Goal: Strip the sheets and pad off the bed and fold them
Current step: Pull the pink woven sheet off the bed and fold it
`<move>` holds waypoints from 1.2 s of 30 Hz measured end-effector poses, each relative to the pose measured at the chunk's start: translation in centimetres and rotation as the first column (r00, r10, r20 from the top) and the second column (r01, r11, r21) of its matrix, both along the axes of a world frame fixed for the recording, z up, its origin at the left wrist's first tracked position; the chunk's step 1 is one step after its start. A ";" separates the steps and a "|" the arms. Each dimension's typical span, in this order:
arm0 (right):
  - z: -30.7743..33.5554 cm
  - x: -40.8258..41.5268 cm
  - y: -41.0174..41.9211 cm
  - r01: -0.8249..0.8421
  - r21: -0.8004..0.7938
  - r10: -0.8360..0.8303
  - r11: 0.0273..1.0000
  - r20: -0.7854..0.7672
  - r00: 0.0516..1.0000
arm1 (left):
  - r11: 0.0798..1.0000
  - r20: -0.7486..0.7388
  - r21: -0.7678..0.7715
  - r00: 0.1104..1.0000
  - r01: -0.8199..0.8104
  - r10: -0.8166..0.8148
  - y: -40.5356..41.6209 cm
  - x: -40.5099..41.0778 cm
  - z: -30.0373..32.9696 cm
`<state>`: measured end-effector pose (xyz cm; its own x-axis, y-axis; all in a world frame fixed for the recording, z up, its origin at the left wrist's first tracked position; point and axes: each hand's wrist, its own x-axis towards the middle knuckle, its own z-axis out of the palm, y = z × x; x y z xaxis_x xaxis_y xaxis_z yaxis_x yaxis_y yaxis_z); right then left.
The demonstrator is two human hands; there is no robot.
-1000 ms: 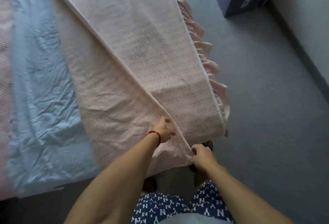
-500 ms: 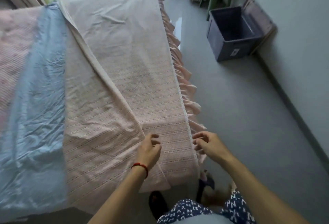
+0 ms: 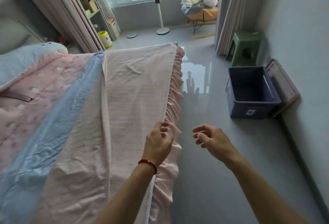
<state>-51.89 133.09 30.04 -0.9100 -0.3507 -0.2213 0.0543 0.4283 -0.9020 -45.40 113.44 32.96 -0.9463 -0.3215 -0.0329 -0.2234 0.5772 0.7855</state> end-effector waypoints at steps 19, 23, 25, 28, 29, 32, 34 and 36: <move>-2.0 -34.8 -3.3 -0.232 0.149 0.233 0.961 0.016 0.972 | 0.971 -0.025 0.095 0.974 -0.221 0.224 -4.1 -33.0 -3.4; -2.2 -45.4 -5.3 -0.202 0.177 0.193 0.963 0.067 0.979 | 0.960 -0.087 0.136 0.962 -0.245 0.258 -6.8 -44.6 -3.3; -2.3 -50.7 -6.2 -0.182 0.162 0.174 0.970 0.064 0.983 | 0.967 -0.083 0.130 0.969 -0.220 0.232 -8.0 -50.5 -3.4; -3.2 -58.9 -7.6 -0.183 0.140 0.173 0.973 0.079 0.982 | 0.980 -0.054 0.100 0.982 -0.175 0.181 -9.3 -59.0 -4.0; -3.5 -61.9 -8.3 -0.189 0.132 0.179 0.973 0.082 0.980 | 0.984 -0.043 0.087 0.986 -0.155 0.159 -9.9 -61.6 -4.1; -4.4 -71.6 -10.0 -0.215 0.091 0.208 0.972 0.084 0.975 | 0.994 0.023 0.056 0.995 -0.097 0.096 -11.0 -70.1 -4.6; -4.8 -78.3 -10.5 -0.231 0.068 0.224 0.971 0.094 0.970 | 0.993 0.075 0.038 0.991 -0.110 0.107 -10.7 -76.0 -4.7; -4.7 -84.0 -10.7 -0.260 0.079 0.251 0.962 0.116 0.961 | 0.990 0.116 0.049 0.985 -0.135 0.128 -9.7 -81.4 -4.2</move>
<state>-135.87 122.42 25.36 -0.7630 -0.5421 -0.3521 0.0234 0.5212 -0.8531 -126.84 103.75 28.73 -0.8853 -0.4375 -0.1578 -0.3827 0.4926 0.7816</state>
